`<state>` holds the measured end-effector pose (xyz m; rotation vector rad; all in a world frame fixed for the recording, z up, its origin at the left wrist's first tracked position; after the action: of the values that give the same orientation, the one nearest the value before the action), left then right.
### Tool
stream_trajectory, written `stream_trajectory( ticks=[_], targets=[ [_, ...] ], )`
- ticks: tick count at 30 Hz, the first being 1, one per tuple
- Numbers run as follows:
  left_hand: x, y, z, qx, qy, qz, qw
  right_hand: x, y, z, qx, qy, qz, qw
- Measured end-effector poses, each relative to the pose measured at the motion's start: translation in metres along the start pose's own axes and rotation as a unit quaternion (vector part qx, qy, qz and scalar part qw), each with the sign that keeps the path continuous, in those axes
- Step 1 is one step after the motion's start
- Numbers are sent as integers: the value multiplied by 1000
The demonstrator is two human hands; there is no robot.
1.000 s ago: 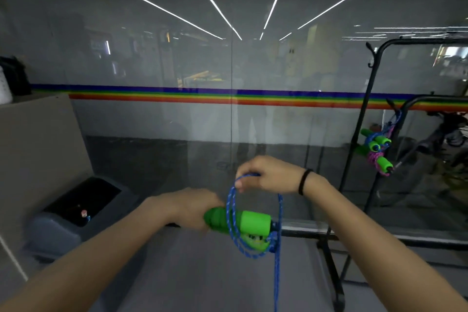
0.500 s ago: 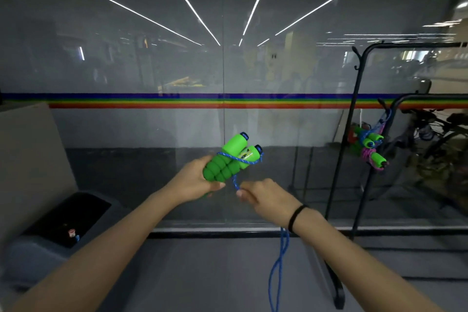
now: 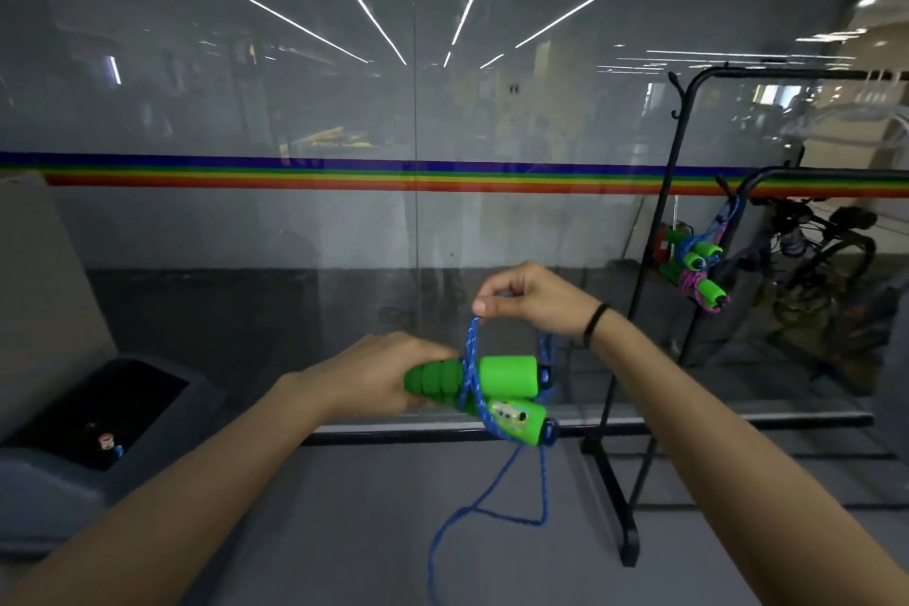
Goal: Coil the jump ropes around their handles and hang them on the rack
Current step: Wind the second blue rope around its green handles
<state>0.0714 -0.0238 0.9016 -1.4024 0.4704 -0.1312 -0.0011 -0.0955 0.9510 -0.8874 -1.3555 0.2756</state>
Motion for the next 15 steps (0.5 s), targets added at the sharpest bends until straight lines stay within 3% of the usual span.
stream_trajectory(
  ticks=[2, 4, 8, 12, 15],
  targets=[
    [0, -13, -2, -53, 40, 120, 991, -23, 7, 3, -35, -2, -112, 993],
    [9, -23, -2, -106, 55, 238, 964, -44, 10, 8, -87, 24, -155, 984],
    [40, -20, -8, -173, -10, 369, 913, -54, 38, 5, -75, 65, -24, 995],
    [56, -10, -16, -200, -109, 334, 915, -52, 38, 11, -27, 107, 148, 983],
    [49, -7, -21, -198, -135, 283, 929, -36, 37, 16, 39, 126, 272, 953]
  ],
)
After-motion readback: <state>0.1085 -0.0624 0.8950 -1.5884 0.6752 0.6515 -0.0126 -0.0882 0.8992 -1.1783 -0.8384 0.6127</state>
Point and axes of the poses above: each hand's wrist, its own z-axis away from the middle knuckle, its own y-axis out of the palm, x = y × z, the point moved 10 cm from there along -z, towards the middle knuckle, and after that the axes turned 14 degrees about x, right-handed, at the moved point
